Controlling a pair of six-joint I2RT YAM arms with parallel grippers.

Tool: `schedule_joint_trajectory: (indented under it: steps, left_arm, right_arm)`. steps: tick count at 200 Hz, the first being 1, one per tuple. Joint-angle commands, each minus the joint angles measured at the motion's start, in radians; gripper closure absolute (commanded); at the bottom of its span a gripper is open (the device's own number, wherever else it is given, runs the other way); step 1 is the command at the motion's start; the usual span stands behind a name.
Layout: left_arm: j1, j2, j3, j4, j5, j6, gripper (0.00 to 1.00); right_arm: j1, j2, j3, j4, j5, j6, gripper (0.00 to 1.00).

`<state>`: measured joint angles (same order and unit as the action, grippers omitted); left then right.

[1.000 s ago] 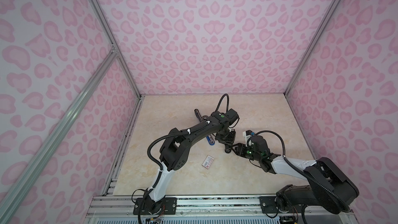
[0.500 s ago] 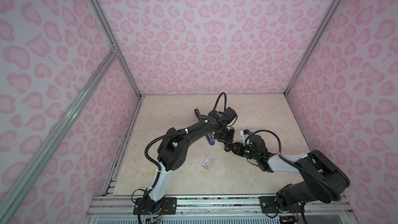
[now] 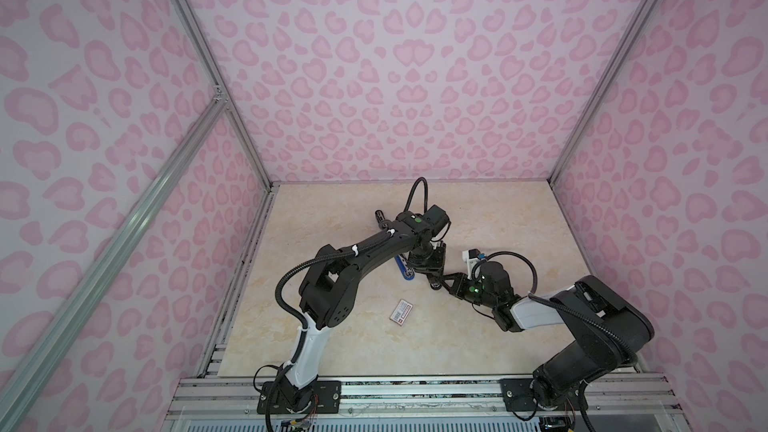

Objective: Load the staples into the stapler
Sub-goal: 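Grasp the black stapler's top with the left gripper while the right holds its base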

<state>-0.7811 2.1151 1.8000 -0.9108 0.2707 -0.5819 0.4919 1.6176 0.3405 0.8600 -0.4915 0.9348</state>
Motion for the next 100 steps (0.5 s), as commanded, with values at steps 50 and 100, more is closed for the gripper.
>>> schedule_joint_trajectory:
  steps: [50, 100]
  left_arm:
    - [0.075, -0.024, 0.122, 0.001, 0.044, 0.048, 0.97]
    - [0.104, -0.018, 0.179, -0.039, 0.047, 0.07, 0.96]
  right_arm:
    - [0.007, 0.001, -0.045, -0.132, -0.075, -0.103, 1.0]
    - [0.004, -0.031, -0.058, -0.179, -0.066, -0.129, 1.0]
